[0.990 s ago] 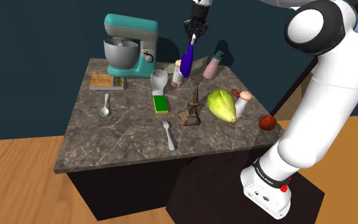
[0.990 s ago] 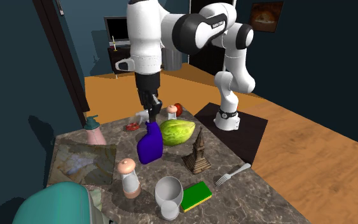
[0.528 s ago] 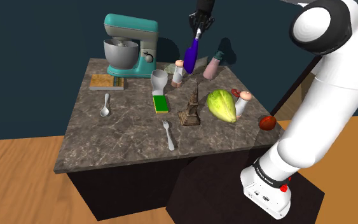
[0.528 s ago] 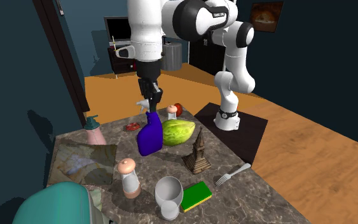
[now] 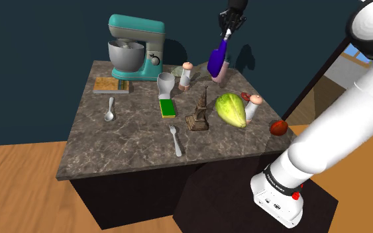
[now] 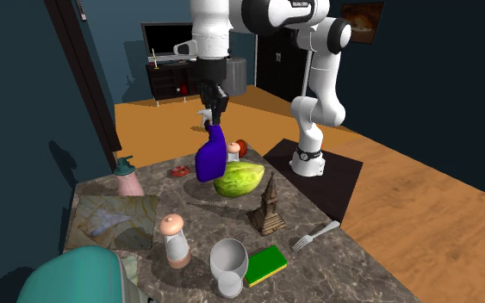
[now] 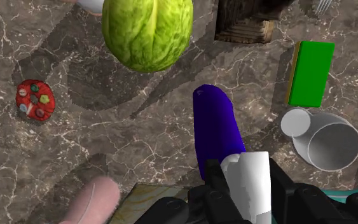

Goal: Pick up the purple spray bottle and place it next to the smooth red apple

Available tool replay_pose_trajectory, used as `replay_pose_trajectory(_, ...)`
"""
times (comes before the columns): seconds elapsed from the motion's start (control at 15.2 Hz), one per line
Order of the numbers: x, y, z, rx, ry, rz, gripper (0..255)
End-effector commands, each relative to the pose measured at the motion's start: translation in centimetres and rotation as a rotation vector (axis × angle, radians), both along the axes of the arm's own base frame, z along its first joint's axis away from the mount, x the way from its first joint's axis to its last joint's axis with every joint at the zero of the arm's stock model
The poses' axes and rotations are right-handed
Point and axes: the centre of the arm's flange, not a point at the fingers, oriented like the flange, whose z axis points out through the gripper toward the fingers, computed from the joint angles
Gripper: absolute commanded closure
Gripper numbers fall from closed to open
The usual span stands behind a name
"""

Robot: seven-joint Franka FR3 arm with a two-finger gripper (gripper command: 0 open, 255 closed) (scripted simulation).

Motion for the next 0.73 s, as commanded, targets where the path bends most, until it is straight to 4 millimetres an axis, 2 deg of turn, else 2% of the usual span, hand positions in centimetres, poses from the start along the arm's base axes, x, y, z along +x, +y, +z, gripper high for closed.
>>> replay_pose_trajectory(0.0,-2.4,-1.1,0.6,0.001,0.0,0.001,255)
replay_pose_trajectory(0.66,-13.8,-6.6,4.4,0.001,0.0,0.001,255)
